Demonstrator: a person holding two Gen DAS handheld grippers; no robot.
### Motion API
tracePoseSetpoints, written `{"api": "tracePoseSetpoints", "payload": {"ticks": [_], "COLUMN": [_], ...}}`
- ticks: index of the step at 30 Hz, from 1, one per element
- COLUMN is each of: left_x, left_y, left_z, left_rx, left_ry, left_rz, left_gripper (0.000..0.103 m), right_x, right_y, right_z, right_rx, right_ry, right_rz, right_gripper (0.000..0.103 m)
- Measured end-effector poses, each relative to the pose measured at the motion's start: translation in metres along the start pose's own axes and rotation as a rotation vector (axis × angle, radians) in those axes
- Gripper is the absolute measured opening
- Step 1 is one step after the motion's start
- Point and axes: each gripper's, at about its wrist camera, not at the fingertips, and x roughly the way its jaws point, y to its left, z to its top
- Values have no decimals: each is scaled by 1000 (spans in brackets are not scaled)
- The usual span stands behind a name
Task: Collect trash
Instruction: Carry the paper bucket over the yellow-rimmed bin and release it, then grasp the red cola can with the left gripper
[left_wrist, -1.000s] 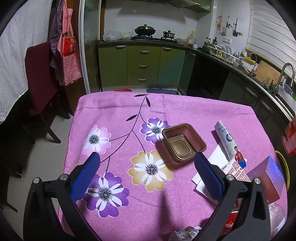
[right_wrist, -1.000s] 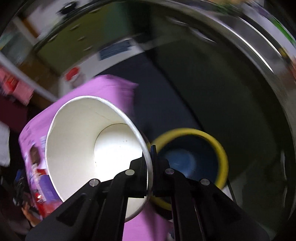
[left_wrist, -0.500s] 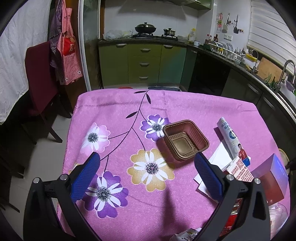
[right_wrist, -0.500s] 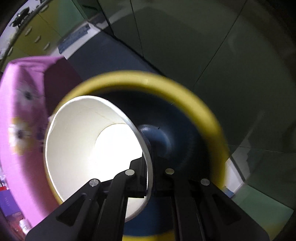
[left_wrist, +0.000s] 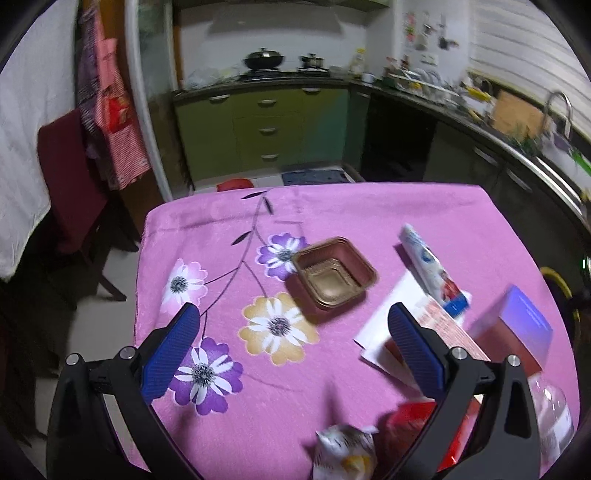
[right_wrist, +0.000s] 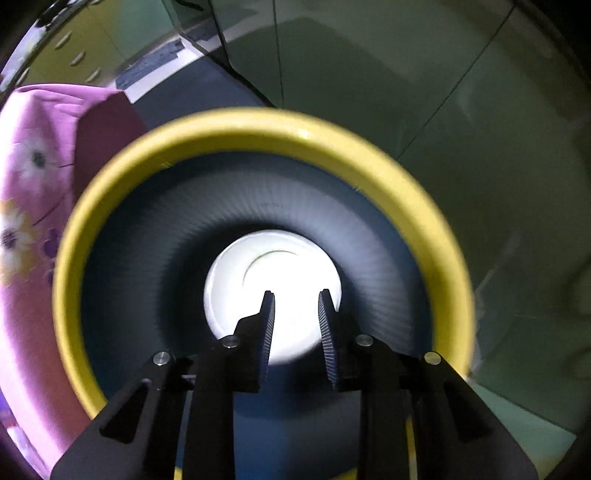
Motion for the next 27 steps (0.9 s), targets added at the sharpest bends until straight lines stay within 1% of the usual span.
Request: {"api": "tracePoseSetpoints", "payload": {"ticks": [2, 4, 5, 6, 7, 8, 12, 14, 15, 16, 18, 20, 23, 25, 27], "left_x": [-7, -16, -20, -22, -24, -25, -23, -22, -20, -18, -16, -17, -18, -17, -15], "left_y": [-5, -11, -15, -18, -22, -26, -37, -44, -48, -51, -58, -65, -73, -77, -81], "left_z": [0, -2, -4, -7, -11, -14, -22, -29, -31, -32, -34, -36, -38, -39, -41], "left_rx": [33, 74, 100, 119, 152, 179, 239, 257, 267, 275, 299, 323, 346, 356, 372], "left_ry": [27, 79, 115, 144, 193, 227, 310, 331, 347, 365, 384, 394, 413, 429, 445], "left_rz": [-30, -93, -129, -153, -180, -192, -216, -231, -236, -242, -249, -249, -261, -270, -270], "left_gripper": [97, 97, 97, 97, 97, 97, 96, 89, 78, 70, 65, 63, 62, 56, 52], "right_x": [-21, -48, -61, -68, -77, -84, -102, -102, -103, -98, -99, -105, -89, -87, -83], "right_y": [4, 7, 9, -3, -1, 1, 8, 17, 21, 21, 25, 21, 24, 26, 29], "right_z": [-11, -22, -29, -32, -36, -40, -46, -50, -49, -57, -60, -65, -59, -60, -57], "right_rx": [-18, -50, -68, -82, -99, -114, -155, -169, -176, -180, -191, -196, -198, -199, -200], "right_ry": [-31, -67, -83, -91, -100, -105, -127, -133, -134, -133, -128, -123, -116, -110, -106], "right_rz": [15, 16, 18, 21, 26, 33, 53, 60, 65, 70, 74, 79, 86, 89, 88], "right_gripper": [25, 31, 34, 35, 35, 35, 35, 35, 35, 35, 35, 35, 35, 35, 35]}}
